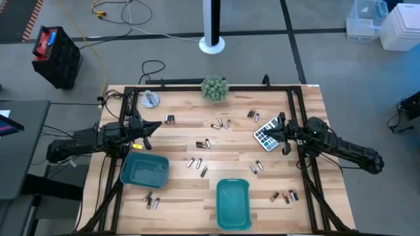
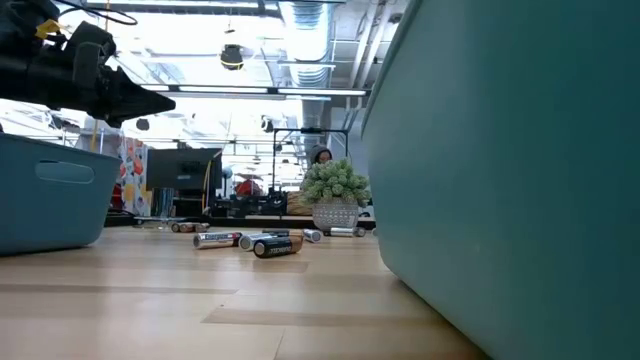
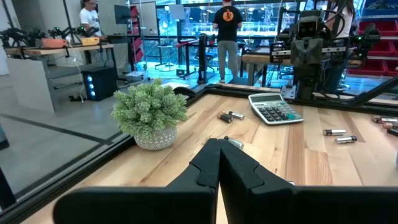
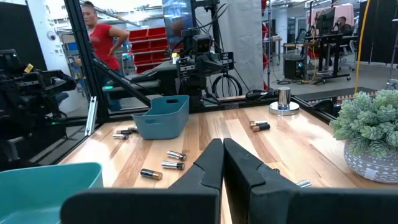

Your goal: Sort batteries

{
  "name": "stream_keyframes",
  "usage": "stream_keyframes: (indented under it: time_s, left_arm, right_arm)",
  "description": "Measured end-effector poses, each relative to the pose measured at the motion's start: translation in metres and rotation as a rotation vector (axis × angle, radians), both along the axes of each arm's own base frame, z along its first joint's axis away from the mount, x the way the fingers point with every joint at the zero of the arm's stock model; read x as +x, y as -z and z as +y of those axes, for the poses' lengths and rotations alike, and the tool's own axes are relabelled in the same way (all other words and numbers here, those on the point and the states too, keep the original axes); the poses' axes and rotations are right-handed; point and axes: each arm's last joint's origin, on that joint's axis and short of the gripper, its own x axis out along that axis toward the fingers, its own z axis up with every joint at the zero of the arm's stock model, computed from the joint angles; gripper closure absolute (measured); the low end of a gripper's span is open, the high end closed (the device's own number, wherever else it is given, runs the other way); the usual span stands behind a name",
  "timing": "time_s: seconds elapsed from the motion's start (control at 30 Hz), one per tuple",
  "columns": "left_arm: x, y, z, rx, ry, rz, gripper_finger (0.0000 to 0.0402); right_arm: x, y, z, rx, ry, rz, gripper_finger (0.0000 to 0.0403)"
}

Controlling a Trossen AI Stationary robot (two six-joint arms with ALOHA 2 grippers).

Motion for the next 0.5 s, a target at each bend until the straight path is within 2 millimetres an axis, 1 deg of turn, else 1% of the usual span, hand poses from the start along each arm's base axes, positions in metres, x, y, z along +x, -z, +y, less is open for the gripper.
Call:
stream_keyframes:
  time_s: [0.07,0.1,0.2,0.27,0.33,0.4,0.5]
  left_arm:
    - [0.0,0.0,0.0,0.0,0.0,-0.001,0.0401]
    - [0.0,-0.001,0.0,0.01,0.0,-0.003,0.0401]
    - [0.0,-0.006,0.0,0.175,-0.003,0.009,0.0401]
    - [0.0,-0.008,0.0,0.282,-0.011,0.022,0.0401]
    - [0.0,-0.013,0.0,0.35,-0.021,0.013,0.0401]
    - [0.0,-0.013,0.0,0.36,-0.021,0.016,0.0401]
    - [0.0,-0.013,0.0,0.224,0.003,-0.051,0.0401]
  right_arm:
    - [0.0,0.0,0.0,-0.012,0.001,0.0,0.0372]
    - [0.0,0.0,0.0,-0.063,0.005,0.002,0.0372]
    - [0.0,-0.003,-0.002,-0.311,0.072,-0.012,0.0372]
    - [-0.001,-0.004,-0.003,-0.402,0.093,-0.023,0.0372]
    - [-0.001,-0.004,-0.003,-0.421,0.095,-0.02,0.0372]
    - [-0.001,-0.003,-0.003,-0.42,0.093,-0.01,0.0372]
    - [-0.001,-0.006,-0.003,-0.372,0.091,-0.039,0.0372]
